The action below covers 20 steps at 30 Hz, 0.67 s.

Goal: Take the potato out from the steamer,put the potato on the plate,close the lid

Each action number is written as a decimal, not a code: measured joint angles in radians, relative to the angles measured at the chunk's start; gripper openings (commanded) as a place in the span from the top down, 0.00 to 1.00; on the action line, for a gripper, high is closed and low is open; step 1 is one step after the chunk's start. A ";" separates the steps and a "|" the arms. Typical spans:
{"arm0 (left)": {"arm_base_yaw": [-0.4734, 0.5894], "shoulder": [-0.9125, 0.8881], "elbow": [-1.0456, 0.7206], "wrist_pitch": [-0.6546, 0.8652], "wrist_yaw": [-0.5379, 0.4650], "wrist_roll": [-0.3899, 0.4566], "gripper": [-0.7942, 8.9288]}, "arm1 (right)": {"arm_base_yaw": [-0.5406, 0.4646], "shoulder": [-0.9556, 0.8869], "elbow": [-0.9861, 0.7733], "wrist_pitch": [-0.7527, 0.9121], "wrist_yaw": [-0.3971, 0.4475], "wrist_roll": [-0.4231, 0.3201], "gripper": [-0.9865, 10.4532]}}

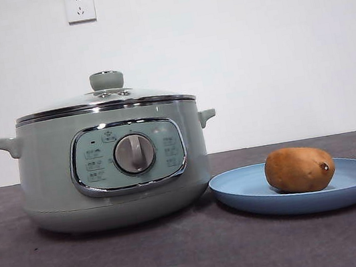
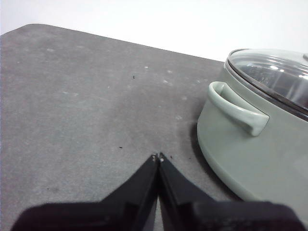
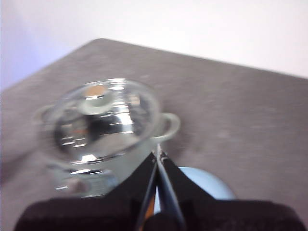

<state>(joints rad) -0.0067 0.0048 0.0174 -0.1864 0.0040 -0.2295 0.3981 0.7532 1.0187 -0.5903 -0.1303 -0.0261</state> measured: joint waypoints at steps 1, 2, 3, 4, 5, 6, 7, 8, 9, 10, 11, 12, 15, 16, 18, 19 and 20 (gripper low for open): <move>0.000 0.000 0.000 0.000 0.000 0.000 0.92 | -0.015 0.001 0.000 0.000 0.035 -0.006 0.91; 0.000 0.000 0.000 0.000 0.000 0.000 0.92 | -0.037 0.005 0.000 0.000 0.053 -0.010 0.91; 0.000 0.000 0.000 0.000 0.000 0.000 0.92 | -0.058 0.006 0.000 0.000 0.054 -0.012 0.91; 0.000 0.000 0.000 0.000 0.000 0.000 0.92 | -0.085 0.009 -0.007 0.008 0.052 -0.013 0.91; 0.000 0.000 0.000 0.000 0.000 0.000 0.92 | -0.112 0.008 -0.022 0.020 0.052 -0.013 0.91; 0.000 0.000 0.000 0.000 0.000 0.000 0.92 | -0.134 0.004 -0.042 0.032 0.052 -0.012 0.91; 0.000 0.000 0.000 0.000 0.000 0.000 0.92 | -0.159 -0.003 -0.071 0.051 0.052 -0.011 0.91; 0.000 0.000 0.000 0.000 0.000 0.000 0.92 | -0.181 -0.014 -0.107 0.078 0.052 -0.010 0.91; 0.000 0.000 0.000 0.000 0.000 0.000 0.92 | -0.200 -0.026 -0.141 0.108 0.052 -0.008 0.91; 0.000 0.000 0.000 0.000 0.000 0.000 0.92 | -0.223 -0.042 -0.187 0.154 0.052 -0.006 0.91; 0.000 0.000 0.000 0.000 0.000 0.000 0.92 | -0.245 -0.063 -0.236 0.206 0.052 -0.002 0.91; 0.000 0.000 0.000 0.000 0.000 0.000 0.92 | -0.262 -0.084 -0.283 0.256 0.052 0.004 0.91; 0.000 0.000 0.000 0.000 0.000 0.000 0.92 | -0.307 -0.169 -0.454 0.424 0.052 0.035 0.91; 0.000 0.000 0.000 0.000 0.000 0.000 0.92 | -0.321 -0.203 -0.515 0.471 0.052 0.046 0.91; 0.000 0.000 0.000 0.000 0.000 0.000 0.92 | -0.350 -0.266 -0.622 0.528 0.052 0.064 0.91; 0.000 0.000 0.000 0.000 0.000 0.000 0.92 | -0.366 -0.300 -0.673 0.537 0.052 0.074 0.91; 0.000 0.000 0.000 0.000 0.000 0.000 0.92 | -0.380 -0.330 -0.720 0.539 0.052 0.084 0.91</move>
<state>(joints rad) -0.0067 0.0048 0.0174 -0.1864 0.0040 -0.2295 0.0177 0.4236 0.2989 -0.0517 -0.0784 0.0578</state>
